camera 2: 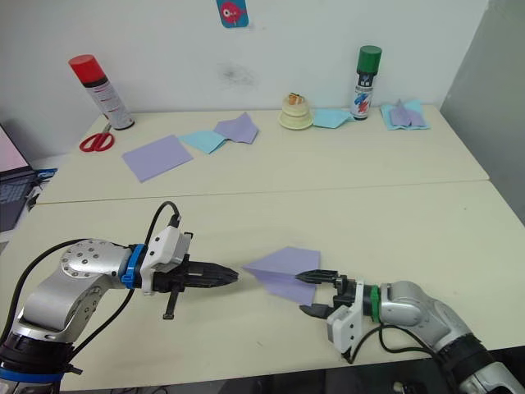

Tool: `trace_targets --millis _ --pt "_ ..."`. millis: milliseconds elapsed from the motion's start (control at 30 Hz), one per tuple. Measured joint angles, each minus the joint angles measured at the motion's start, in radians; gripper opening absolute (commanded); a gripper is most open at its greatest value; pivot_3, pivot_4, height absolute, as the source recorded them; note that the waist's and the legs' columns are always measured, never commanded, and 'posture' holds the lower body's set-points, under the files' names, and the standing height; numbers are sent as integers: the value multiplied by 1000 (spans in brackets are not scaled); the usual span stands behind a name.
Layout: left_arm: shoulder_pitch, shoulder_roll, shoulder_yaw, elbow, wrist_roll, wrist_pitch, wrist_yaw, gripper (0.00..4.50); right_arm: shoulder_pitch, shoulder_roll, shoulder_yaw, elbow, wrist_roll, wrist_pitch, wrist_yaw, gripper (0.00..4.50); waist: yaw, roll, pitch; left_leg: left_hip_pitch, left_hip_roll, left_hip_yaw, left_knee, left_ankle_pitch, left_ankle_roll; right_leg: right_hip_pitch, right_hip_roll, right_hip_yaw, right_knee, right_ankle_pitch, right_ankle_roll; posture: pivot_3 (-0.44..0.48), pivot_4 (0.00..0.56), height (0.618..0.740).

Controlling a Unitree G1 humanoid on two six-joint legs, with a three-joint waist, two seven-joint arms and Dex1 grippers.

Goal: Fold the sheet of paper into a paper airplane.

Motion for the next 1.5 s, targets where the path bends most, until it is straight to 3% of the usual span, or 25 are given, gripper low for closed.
trace_targets --millis 233,333,433,600,900,1500 --pt "-3 18 0 20 15 -10 0 0 104 -157 -2 -217 281 80 122 3604 -1 0 1 0 1 0 0 0 1 0 0 0 0 0 0 0 150 740" --pt "-3 30 -1 53 45 -44 -3 0 98 -140 -29 -343 410 236 138 3053 -6 0 1 1 1 0 0 0 1 1 0 0 1 0 0 0 150 740" --pt "-1 34 -1 71 61 -62 -8 0 21 -51 -42 -389 458 497 135 1979 -2 -1 2 1 1 0 0 0 0 1 0 0 1 0 0 0 150 740" --pt "0 34 -2 73 66 -70 -7 0 -94 59 4 -333 379 796 158 71 3 -1 2 -1 0 -1 0 0 0 -1 0 -1 0 0 0 0 150 740" --pt "-3 24 -15 71 80 -62 19 0 -120 153 90 -266 258 925 215 71 1 -1 2 -3 0 0 0 0 0 -4 0 0 1 0 0 0 150 740" --pt "-93 -99 -141 179 206 -89 86 0 -117 147 163 -200 -6 679 173 71 1 -1 1 -1 0 0 1 1 -2 -3 0 0 2 0 0 0 150 740"
